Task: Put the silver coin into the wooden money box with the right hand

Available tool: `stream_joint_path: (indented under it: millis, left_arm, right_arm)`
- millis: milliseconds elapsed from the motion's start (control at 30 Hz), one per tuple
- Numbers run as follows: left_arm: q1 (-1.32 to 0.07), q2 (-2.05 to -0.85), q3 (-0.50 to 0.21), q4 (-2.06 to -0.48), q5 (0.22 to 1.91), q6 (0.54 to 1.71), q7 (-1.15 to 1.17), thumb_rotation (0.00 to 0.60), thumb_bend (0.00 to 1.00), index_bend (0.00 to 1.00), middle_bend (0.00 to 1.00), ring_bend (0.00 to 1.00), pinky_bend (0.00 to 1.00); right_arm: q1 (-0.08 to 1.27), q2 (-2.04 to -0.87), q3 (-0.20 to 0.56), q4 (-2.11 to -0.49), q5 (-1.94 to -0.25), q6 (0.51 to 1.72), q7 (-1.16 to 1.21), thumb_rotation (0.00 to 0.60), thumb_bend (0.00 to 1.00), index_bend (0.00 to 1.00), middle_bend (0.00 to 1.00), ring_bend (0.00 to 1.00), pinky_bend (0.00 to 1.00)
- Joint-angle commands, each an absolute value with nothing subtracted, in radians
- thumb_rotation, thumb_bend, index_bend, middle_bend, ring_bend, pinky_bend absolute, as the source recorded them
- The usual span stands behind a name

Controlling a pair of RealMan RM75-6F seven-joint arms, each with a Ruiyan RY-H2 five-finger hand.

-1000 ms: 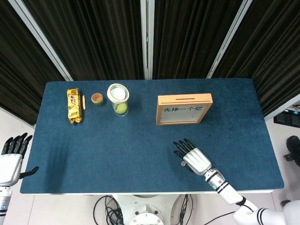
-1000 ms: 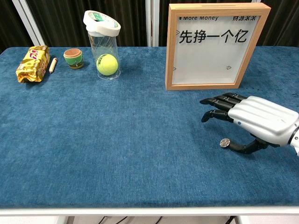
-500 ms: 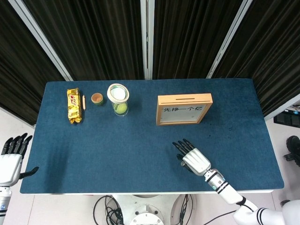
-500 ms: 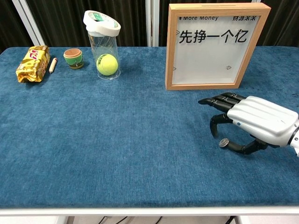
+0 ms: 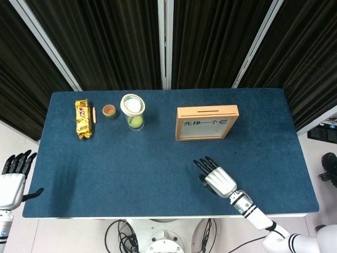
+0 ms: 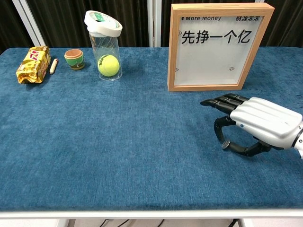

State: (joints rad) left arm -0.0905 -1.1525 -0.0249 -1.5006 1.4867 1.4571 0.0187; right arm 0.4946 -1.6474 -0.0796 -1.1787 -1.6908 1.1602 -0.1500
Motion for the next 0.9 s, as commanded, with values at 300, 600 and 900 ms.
stream_joint_path:
  millis: [300,600,900]
  left_arm:
    - [-0.089,-1.151,-0.024,-1.497,1.488,1.458,0.012,0.600,0.12,0.05,0.00,0.00,0.00]
    - [-0.087,-1.150,-0.023,-1.494,1.486,1.457,0.006,0.600,0.12,0.05,0.00,0.00,0.00]
    - [-0.088,-1.147,-0.024,-1.496,1.496,1.464,0.001,0.600,0.12,0.05,0.00,0.00,0.00]
  right_arm:
    - [0.492,-1.653,-0.075,-1.177,-1.683,1.162,-0.157,0.600,0.36,0.64,0.00,0.00,0.00]
    - [0.494,-1.619,-0.051,-1.219,-1.689,1.201,-0.164,0.600,0.36,0.67,0.00,0.00,0.00]
    - [0.502,-1.375,0.072,-1.528,-1.716,1.369,-0.176,0.600,0.36,0.72,0.00,0.00,0.00]
